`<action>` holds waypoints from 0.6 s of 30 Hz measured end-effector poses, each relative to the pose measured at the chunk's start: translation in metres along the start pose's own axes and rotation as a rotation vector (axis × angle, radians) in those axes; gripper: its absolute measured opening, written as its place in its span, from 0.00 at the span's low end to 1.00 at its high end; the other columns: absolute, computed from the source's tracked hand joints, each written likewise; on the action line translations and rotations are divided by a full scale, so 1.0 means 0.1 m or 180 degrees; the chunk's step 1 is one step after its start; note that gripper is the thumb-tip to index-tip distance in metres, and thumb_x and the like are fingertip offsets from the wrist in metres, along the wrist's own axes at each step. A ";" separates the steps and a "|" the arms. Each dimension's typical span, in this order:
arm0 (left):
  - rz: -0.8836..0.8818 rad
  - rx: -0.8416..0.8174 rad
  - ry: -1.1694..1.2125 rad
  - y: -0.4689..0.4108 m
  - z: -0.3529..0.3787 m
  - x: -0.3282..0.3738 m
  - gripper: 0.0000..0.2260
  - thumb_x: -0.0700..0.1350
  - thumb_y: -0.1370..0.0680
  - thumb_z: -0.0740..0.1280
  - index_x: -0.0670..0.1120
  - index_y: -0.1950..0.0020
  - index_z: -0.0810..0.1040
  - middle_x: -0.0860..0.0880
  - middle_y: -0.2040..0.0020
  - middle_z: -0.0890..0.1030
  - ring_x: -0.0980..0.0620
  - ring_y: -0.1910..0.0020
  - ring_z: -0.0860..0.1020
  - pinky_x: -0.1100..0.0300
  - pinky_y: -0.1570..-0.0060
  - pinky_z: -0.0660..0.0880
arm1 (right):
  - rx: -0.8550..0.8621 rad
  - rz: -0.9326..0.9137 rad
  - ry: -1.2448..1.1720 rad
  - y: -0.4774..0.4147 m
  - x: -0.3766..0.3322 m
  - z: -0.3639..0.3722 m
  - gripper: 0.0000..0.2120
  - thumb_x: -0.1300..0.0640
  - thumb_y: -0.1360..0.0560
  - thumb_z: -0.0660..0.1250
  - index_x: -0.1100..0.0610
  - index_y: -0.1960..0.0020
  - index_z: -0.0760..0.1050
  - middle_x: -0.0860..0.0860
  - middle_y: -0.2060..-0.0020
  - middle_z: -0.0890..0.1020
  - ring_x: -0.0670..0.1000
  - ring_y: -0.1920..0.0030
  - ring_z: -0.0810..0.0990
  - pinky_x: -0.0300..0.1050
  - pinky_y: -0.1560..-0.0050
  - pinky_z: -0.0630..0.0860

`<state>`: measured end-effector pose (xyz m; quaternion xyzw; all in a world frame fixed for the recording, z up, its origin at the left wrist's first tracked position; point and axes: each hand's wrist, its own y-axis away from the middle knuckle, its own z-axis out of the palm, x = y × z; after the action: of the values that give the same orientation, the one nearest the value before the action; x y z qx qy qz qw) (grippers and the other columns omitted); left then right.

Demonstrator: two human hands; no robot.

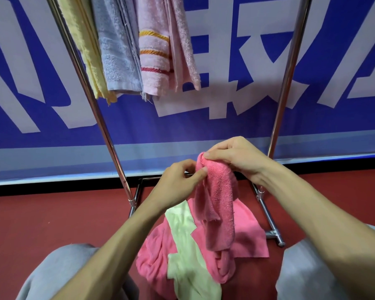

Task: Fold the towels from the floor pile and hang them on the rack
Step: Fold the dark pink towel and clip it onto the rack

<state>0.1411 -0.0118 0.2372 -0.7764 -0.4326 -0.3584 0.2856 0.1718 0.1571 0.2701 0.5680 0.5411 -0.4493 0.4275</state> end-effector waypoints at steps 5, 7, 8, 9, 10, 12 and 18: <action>0.0210 0.0145 -0.0671 0.01 -0.03 -0.01 0.09 0.46 0.23 0.61 0.43 0.57 0.78 0.46 0.62 0.82 0.48 0.62 0.80 0.50 0.56 0.77 | -0.0142 -0.0061 0.0097 0.01 0.00 -0.05 0.06 0.63 0.28 0.71 0.66 0.54 0.83 0.45 0.76 0.79 0.39 0.74 0.74 0.30 0.70 0.69; 0.0276 0.0189 -0.0873 0.01 -0.03 -0.02 0.09 0.44 0.25 0.59 0.40 0.58 0.76 0.42 0.62 0.81 0.45 0.62 0.78 0.47 0.57 0.75 | -0.0074 -0.0102 0.0148 0.00 0.01 -0.06 0.06 0.62 0.30 0.72 0.65 0.56 0.84 0.49 0.69 0.83 0.41 0.69 0.77 0.32 0.67 0.71; 0.0264 0.0194 -0.0941 0.00 -0.03 -0.02 0.09 0.43 0.25 0.59 0.39 0.58 0.75 0.41 0.62 0.80 0.44 0.62 0.77 0.46 0.58 0.74 | -0.0028 -0.0100 0.0155 -0.01 0.01 -0.05 0.06 0.62 0.30 0.72 0.64 0.56 0.84 0.52 0.66 0.83 0.42 0.67 0.77 0.34 0.65 0.72; 0.0223 0.0170 -0.0984 0.00 -0.03 -0.01 0.09 0.43 0.25 0.59 0.38 0.58 0.74 0.40 0.61 0.79 0.43 0.62 0.76 0.46 0.58 0.74 | 0.0010 -0.0091 0.0154 -0.02 0.02 -0.05 0.06 0.62 0.30 0.72 0.64 0.56 0.84 0.55 0.64 0.84 0.44 0.66 0.78 0.35 0.64 0.73; 0.0164 0.0117 -0.0992 0.00 -0.03 0.00 0.10 0.44 0.25 0.60 0.38 0.57 0.74 0.40 0.61 0.80 0.43 0.61 0.76 0.47 0.58 0.73 | 0.0051 -0.0073 0.0145 -0.03 0.02 -0.04 0.06 0.62 0.30 0.72 0.64 0.56 0.84 0.57 0.62 0.84 0.46 0.64 0.78 0.37 0.62 0.73; 0.0051 -0.0015 -0.0979 0.01 -0.02 0.02 0.14 0.50 0.23 0.63 0.39 0.57 0.74 0.42 0.60 0.80 0.45 0.60 0.77 0.50 0.58 0.73 | 0.0100 -0.0038 0.0071 -0.04 0.03 -0.02 0.07 0.61 0.30 0.72 0.65 0.56 0.83 0.61 0.60 0.83 0.50 0.62 0.77 0.42 0.59 0.73; 0.0229 0.0060 -0.1180 0.00 -0.03 -0.03 0.08 0.45 0.23 0.61 0.40 0.56 0.74 0.44 0.59 0.78 0.45 0.58 0.77 0.48 0.54 0.73 | 0.0208 0.0023 -0.0074 -0.06 0.04 -0.06 0.07 0.61 0.30 0.72 0.66 0.57 0.83 0.55 0.65 0.81 0.48 0.65 0.76 0.41 0.61 0.72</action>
<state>0.1393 -0.0154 0.2365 -0.8414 -0.4531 -0.1947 0.2210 0.1657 0.1638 0.2676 0.5783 0.5190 -0.4718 0.4166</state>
